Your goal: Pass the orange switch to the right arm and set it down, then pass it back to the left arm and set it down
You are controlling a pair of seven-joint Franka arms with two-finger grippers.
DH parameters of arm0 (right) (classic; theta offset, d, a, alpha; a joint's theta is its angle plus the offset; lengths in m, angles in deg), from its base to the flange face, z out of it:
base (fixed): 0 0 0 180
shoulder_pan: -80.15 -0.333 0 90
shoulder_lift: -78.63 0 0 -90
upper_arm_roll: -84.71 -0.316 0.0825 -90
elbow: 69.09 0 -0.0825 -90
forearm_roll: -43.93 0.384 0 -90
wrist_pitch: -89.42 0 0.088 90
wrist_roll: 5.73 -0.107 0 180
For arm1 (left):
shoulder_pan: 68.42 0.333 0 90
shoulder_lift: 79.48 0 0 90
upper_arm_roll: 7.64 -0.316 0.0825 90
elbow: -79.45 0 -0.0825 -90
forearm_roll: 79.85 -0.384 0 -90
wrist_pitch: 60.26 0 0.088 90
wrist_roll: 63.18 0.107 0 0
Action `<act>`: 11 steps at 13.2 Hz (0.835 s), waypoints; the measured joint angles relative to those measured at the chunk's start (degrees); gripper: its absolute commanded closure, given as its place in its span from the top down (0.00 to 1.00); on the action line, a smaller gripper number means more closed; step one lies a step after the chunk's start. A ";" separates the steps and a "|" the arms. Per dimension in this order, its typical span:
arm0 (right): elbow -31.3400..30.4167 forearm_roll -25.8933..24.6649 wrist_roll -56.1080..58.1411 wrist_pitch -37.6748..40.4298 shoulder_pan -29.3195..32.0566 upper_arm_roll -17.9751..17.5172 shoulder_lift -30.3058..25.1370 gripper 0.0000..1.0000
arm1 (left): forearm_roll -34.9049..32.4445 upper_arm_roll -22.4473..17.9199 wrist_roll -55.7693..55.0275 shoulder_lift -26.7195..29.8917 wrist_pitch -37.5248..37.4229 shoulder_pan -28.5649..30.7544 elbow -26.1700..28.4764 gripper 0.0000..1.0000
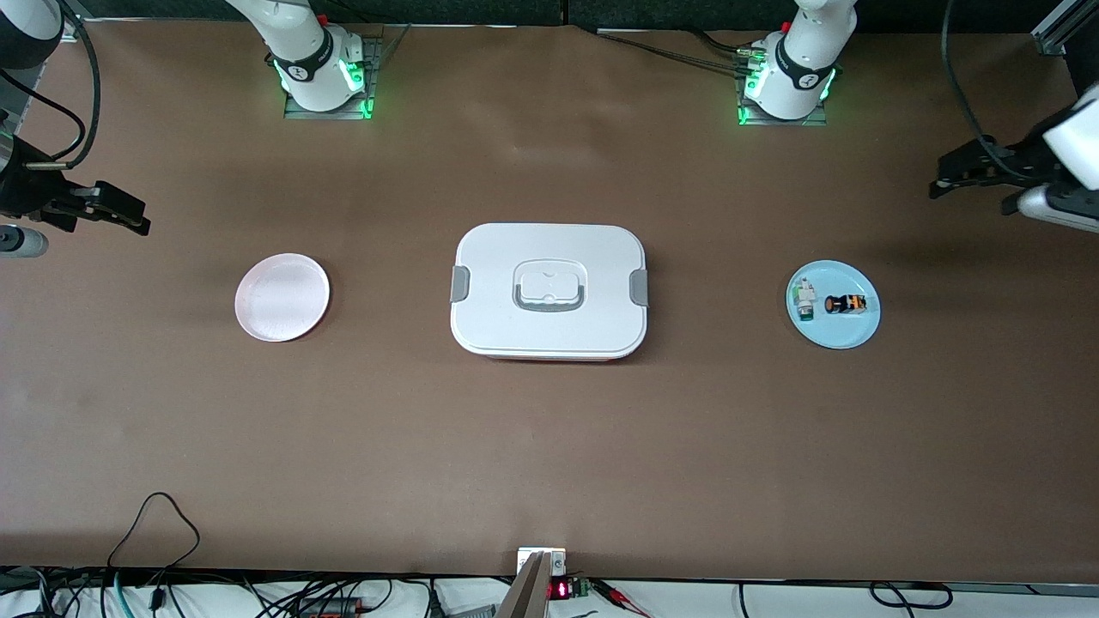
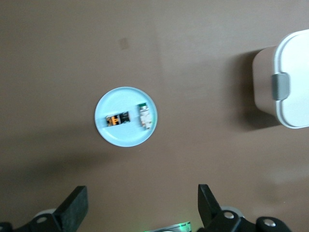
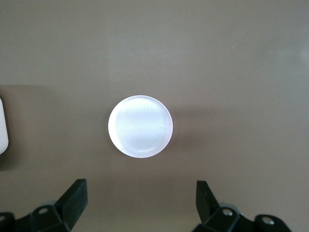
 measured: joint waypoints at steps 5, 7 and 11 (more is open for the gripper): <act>0.00 0.00 0.02 0.16 -0.01 0.00 0.01 1.00 | -0.39 -9.93 -4.32 0.10 -0.15 -13.49 -1.16 1.00; 0.00 0.00 0.04 0.18 -0.02 -0.01 0.01 1.00 | -0.79 -14.89 -3.61 0.10 -0.16 -16.67 -1.17 1.00; 0.00 0.00 0.05 0.19 -0.03 -0.01 0.01 1.00 | -1.74 -24.16 1.07 0.10 -0.22 -23.50 -1.17 1.00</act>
